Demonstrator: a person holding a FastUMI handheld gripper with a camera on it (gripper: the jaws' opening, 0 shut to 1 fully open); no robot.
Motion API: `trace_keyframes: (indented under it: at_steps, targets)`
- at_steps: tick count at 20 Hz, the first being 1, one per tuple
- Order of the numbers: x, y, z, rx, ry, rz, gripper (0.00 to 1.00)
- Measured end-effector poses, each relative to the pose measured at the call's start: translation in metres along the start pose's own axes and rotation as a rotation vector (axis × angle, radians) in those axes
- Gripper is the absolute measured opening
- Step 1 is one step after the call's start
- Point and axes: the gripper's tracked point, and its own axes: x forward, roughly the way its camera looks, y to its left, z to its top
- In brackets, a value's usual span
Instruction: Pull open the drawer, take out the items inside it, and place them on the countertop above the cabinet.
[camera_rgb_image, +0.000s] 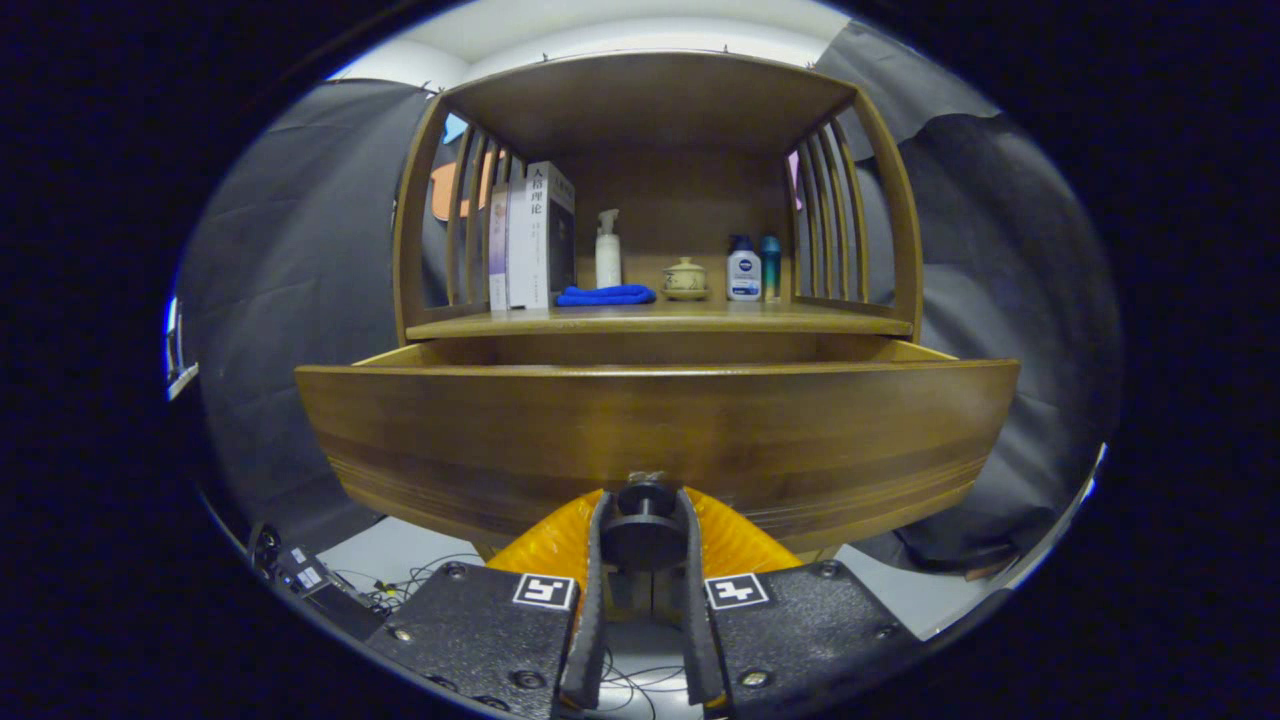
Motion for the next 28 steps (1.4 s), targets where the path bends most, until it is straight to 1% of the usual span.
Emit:
trace_keyframes:
  at_steps: [10,16,19,20,21,26,28]
  targets:
    - [-0.028,0.002,-0.017,0.005,0.025,0.008,0.34]
    - [-0.033,0.002,-0.020,-0.013,0.017,0.006,0.34]
    - [-0.034,0.003,-0.020,-0.025,0.005,0.032,0.35]
    - [-0.035,0.000,-0.020,-0.031,0.000,0.030,0.41]
    - [-0.039,-0.005,-0.017,-0.037,-0.014,0.023,0.44]
    - [-0.073,-0.033,0.020,-0.095,-0.127,-0.036,0.97]
    - [-0.085,-0.039,0.039,-0.090,-0.158,-0.041,0.98]
